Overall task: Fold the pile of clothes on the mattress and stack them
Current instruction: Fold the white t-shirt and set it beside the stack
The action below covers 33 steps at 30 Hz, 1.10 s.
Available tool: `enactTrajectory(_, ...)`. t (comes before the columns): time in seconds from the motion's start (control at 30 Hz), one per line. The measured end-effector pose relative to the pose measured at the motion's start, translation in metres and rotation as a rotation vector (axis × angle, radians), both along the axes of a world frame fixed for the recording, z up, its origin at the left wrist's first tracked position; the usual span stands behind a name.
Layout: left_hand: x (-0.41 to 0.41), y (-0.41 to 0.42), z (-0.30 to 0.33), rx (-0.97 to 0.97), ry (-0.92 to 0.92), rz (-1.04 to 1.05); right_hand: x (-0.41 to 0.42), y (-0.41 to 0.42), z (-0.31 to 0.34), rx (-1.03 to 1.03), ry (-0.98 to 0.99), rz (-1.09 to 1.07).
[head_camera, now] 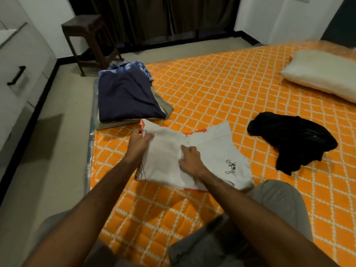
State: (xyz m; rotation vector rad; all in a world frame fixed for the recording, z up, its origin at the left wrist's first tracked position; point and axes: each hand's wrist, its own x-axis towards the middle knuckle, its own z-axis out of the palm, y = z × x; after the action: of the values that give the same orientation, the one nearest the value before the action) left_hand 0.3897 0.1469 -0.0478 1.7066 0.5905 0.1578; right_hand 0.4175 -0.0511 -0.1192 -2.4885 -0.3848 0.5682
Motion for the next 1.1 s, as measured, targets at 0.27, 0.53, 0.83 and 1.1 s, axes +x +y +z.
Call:
enactTrajectory(0.27,-0.039,0.045,0.050,-0.007,-0.004,0.050,-0.034,0.129,-0.008,0.192,0.251,0.177)
enactTrajectory(0.53,-0.007,-0.012,0.043,-0.028,-0.024,-0.007,-0.003,0.083,0.031,0.757,0.535,-0.142)
enactTrajectory(0.83,-0.007,-0.039,-0.045,0.674,0.127,-0.094,0.038,-0.037,0.008,0.780,0.707,-0.544)
enactTrajectory(1.1,-0.041,0.025,-0.065,-0.049,0.325,-0.090,0.037,-0.026,-0.013,0.465,0.358,-0.433)
